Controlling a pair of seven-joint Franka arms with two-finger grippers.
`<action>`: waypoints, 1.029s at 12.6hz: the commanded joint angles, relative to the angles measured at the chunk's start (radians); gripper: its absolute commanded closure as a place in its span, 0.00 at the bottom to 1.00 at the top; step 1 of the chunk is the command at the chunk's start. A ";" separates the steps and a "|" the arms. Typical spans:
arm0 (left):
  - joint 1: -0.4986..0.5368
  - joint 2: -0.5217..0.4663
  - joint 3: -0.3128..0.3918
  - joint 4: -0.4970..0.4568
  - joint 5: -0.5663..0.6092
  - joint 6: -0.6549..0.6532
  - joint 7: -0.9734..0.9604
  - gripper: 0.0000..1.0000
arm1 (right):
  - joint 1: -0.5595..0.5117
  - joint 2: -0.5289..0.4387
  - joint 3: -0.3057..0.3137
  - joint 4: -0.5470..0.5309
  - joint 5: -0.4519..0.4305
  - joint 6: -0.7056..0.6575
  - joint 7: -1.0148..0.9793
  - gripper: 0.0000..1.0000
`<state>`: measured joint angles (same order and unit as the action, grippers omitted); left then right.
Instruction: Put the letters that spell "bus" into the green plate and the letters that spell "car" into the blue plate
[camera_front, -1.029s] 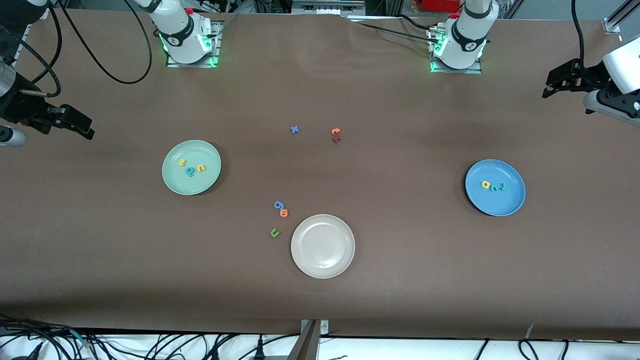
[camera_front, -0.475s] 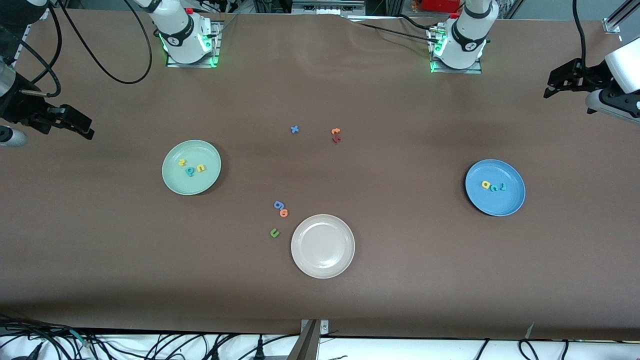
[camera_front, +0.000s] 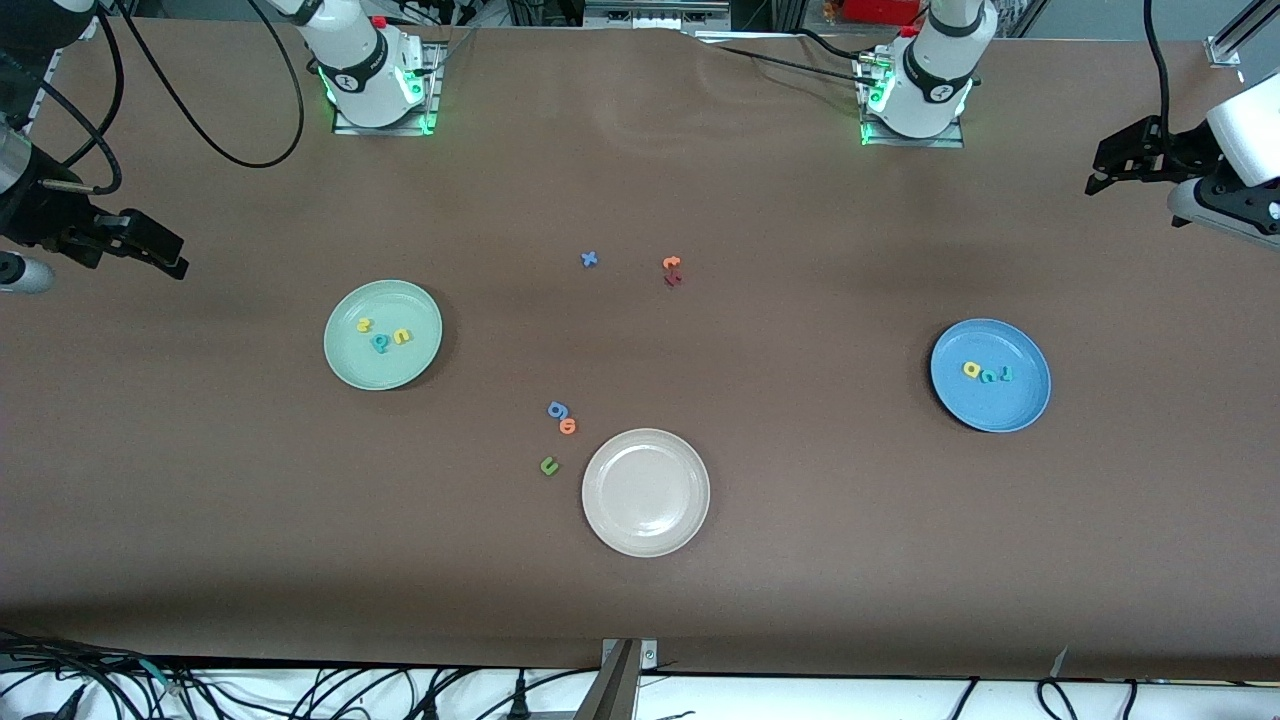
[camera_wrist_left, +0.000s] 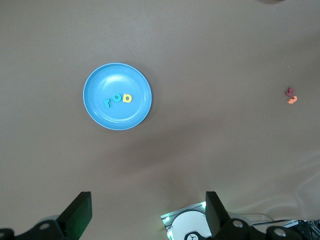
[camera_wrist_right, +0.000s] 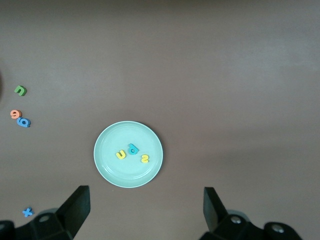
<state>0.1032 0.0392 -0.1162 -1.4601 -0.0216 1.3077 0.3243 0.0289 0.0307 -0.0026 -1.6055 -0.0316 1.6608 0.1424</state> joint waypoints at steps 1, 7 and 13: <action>0.012 0.002 0.004 0.023 -0.020 -0.024 0.006 0.00 | -0.001 0.008 0.001 0.022 -0.007 -0.009 0.011 0.00; 0.010 0.004 0.001 0.021 -0.008 -0.022 0.004 0.00 | -0.003 0.017 0.001 0.022 0.053 -0.015 -0.033 0.00; 0.003 0.005 0.000 0.023 0.000 -0.025 0.006 0.00 | 0.002 0.032 0.006 0.022 0.052 -0.010 -0.046 0.00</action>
<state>0.1032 0.0392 -0.1158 -1.4601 -0.0215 1.3033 0.3243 0.0343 0.0567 0.0047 -1.6056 0.0034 1.6608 0.1230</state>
